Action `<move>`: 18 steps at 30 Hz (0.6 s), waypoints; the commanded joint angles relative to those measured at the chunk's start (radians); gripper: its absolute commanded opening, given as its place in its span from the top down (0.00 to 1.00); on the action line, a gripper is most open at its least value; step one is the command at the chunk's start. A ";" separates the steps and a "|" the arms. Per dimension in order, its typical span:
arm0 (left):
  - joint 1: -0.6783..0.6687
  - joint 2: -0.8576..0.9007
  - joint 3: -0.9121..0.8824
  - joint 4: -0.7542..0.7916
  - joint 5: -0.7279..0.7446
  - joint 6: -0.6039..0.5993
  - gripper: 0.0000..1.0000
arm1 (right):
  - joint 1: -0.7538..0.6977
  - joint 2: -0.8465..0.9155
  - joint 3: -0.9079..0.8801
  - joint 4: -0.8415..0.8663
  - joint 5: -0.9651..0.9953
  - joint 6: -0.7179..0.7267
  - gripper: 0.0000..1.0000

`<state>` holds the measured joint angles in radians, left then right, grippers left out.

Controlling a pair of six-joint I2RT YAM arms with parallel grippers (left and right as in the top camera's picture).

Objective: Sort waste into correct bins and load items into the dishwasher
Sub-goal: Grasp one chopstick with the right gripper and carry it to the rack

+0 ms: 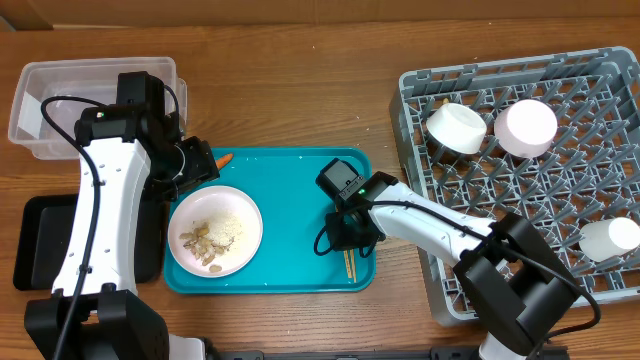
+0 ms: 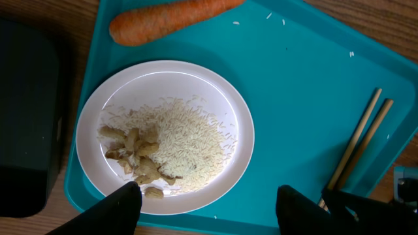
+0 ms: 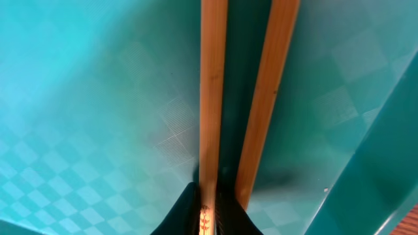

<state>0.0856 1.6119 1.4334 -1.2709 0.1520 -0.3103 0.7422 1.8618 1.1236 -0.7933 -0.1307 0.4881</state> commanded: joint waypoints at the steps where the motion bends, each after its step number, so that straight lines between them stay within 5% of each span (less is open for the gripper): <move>1: -0.001 -0.015 0.014 0.000 -0.005 0.019 0.32 | -0.005 0.024 -0.006 -0.002 0.043 0.011 0.92; 9: -0.001 -0.015 0.014 0.000 -0.006 0.019 0.32 | -0.003 0.023 0.011 -0.018 -0.048 0.010 0.96; 18: -0.001 -0.015 0.014 0.000 -0.006 0.019 0.32 | -0.027 -0.080 0.216 -0.225 0.060 -0.024 0.96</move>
<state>0.0856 1.6119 1.4334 -1.2713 0.1520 -0.3103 0.7296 1.8614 1.2537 -0.9890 -0.1394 0.4839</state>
